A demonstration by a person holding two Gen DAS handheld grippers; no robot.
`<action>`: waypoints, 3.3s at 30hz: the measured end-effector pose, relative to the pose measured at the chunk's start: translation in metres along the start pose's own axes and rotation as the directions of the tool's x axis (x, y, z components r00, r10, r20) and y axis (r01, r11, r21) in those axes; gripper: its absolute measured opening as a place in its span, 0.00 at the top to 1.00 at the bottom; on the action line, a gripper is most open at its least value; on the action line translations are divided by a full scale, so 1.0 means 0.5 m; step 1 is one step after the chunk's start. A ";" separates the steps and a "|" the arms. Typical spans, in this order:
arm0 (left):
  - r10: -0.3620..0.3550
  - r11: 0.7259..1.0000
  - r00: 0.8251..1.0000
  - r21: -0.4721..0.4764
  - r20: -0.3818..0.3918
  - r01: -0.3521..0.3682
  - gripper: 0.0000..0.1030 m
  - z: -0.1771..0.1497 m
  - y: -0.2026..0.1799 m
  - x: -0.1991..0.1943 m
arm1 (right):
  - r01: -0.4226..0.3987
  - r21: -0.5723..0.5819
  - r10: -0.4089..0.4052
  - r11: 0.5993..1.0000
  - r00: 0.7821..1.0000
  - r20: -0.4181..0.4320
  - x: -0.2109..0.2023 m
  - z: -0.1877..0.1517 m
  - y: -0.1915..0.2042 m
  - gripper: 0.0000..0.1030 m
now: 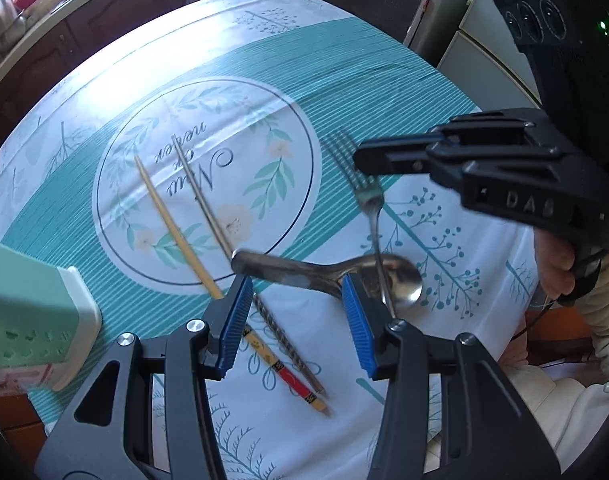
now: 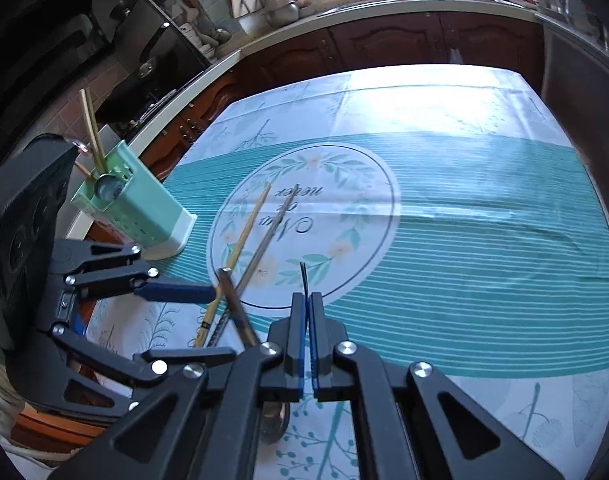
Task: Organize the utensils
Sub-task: 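Grasp a metal fork with the right tool while the left tool reaches for a spoon, then close the left tool on the metal spoon and lift it, then carry the spoon and fork over the green holder and release both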
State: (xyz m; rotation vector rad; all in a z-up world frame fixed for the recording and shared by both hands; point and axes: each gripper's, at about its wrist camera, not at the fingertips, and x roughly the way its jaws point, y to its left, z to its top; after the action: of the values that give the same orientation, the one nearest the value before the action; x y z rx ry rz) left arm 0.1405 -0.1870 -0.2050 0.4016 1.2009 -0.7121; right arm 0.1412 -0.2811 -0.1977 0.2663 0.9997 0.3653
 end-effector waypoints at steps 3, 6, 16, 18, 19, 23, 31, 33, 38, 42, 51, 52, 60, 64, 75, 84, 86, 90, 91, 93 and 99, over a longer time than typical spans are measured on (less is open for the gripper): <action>-0.003 1.000 1.000 -0.012 0.005 0.003 0.58 -0.013 0.005 -0.008 | 0.005 0.016 -0.005 1.000 1.000 0.002 0.001 0.001 -0.009 0.99; -0.001 1.000 1.000 -0.016 0.021 0.001 0.58 -0.024 0.008 -0.024 | 0.015 0.022 -0.015 1.000 1.000 0.009 -0.006 -0.003 -0.013 0.99; 0.018 1.000 0.997 0.010 0.070 -0.019 0.58 -0.027 -0.001 -0.083 | 0.148 0.025 -0.150 0.989 0.982 0.115 -0.046 0.000 -0.018 0.99; 0.002 1.000 0.998 0.018 0.065 -0.003 0.58 -0.024 -0.008 -0.081 | 0.192 0.022 -0.193 0.981 0.968 0.159 -0.058 0.004 -0.014 0.99; -0.017 1.000 0.998 0.018 0.057 0.016 0.58 -0.022 -0.012 -0.076 | 0.196 0.022 -0.197 0.980 0.965 0.171 -0.062 0.006 -0.014 0.99; -0.062 0.998 0.998 -0.016 0.011 0.062 0.58 -0.020 -0.024 -0.031 | 0.183 0.024 -0.184 0.983 0.966 0.180 -0.067 0.008 -0.012 0.99; -0.085 0.989 0.996 -0.123 -0.012 0.083 0.58 -0.012 -0.008 0.031 | 0.153 0.020 -0.154 0.988 0.975 0.158 -0.060 -0.013 -0.002 0.99; -0.088 0.989 0.996 -0.123 -0.005 0.087 0.58 -0.007 -0.005 0.036 | 0.149 0.019 -0.150 0.989 0.976 0.156 -0.060 -0.017 0.000 0.99; -0.100 0.988 0.995 -0.113 0.011 0.101 0.58 0.015 -0.004 0.050 | 0.133 0.027 -0.135 0.991 0.978 0.158 -0.062 -0.023 -0.005 0.99; -0.132 0.982 0.991 -0.133 0.014 0.133 0.98 0.023 0.009 0.059 | 0.121 0.042 -0.126 0.992 0.980 0.154 -0.060 -0.027 -0.014 0.99; 0.009 0.999 0.977 -0.054 0.215 0.003 1.00 -0.002 -0.026 -0.034 | 0.092 0.056 -0.099 0.994 0.985 0.143 -0.055 -0.028 -0.020 0.99; 0.032 0.999 0.970 -0.050 0.242 -0.020 1.00 -0.006 -0.032 -0.047 | 0.090 0.054 -0.097 0.994 0.985 0.145 -0.055 -0.028 -0.018 0.99; 0.282 0.959 0.785 -0.130 0.552 -0.253 1.00 -0.057 -0.029 -0.207 | 0.096 -0.002 -0.094 0.995 0.972 0.217 -0.079 -0.019 0.032 0.98; 0.411 0.908 0.630 -0.239 0.658 -0.343 1.00 -0.099 -0.012 -0.312 | 0.110 -0.056 -0.090 0.992 0.957 0.276 -0.100 -0.014 0.071 0.98; 0.646 0.742 0.301 -0.486 0.701 -0.461 1.00 -0.201 0.176 -0.554 | 0.129 -0.222 -0.022 0.966 0.902 0.431 -0.161 0.049 0.212 0.98; 0.643 0.745 0.282 -0.498 0.712 -0.443 1.00 -0.220 0.332 -0.551 | 0.144 -0.328 0.054 0.934 0.848 0.527 -0.174 0.132 0.352 0.98; 0.636 0.751 0.290 -0.488 0.715 -0.444 1.00 -0.205 0.356 -0.527 | 0.158 -0.342 0.059 0.926 0.837 0.544 -0.166 0.152 0.383 0.98; 0.630 0.752 0.291 -0.473 0.720 -0.460 1.00 -0.197 0.379 -0.476 | 0.183 -0.361 0.062 0.914 0.818 0.572 -0.145 0.181 0.430 0.99; 0.629 0.753 0.291 -0.470 0.721 -0.462 1.00 -0.198 0.376 -0.463 | 0.192 -0.366 0.060 0.910 0.815 0.576 -0.138 0.185 0.441 0.99; 0.627 0.747 0.274 -0.463 0.729 -0.476 1.00 -0.201 0.379 -0.445 | 0.208 -0.378 0.058 0.902 0.810 0.583 -0.120 0.193 0.459 0.99; 0.644 0.698 0.194 -0.463 0.740 -0.547 1.00 -0.214 0.356 -0.377 | 0.298 -0.428 0.028 0.853 0.794 0.607 -0.051 0.189 0.498 0.99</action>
State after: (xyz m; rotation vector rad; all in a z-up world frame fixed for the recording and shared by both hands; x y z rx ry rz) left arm 0.1532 0.0627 -0.0778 0.3079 -0.0171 -0.0577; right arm 0.1657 -0.0703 -0.0344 -0.1776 0.2630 0.3617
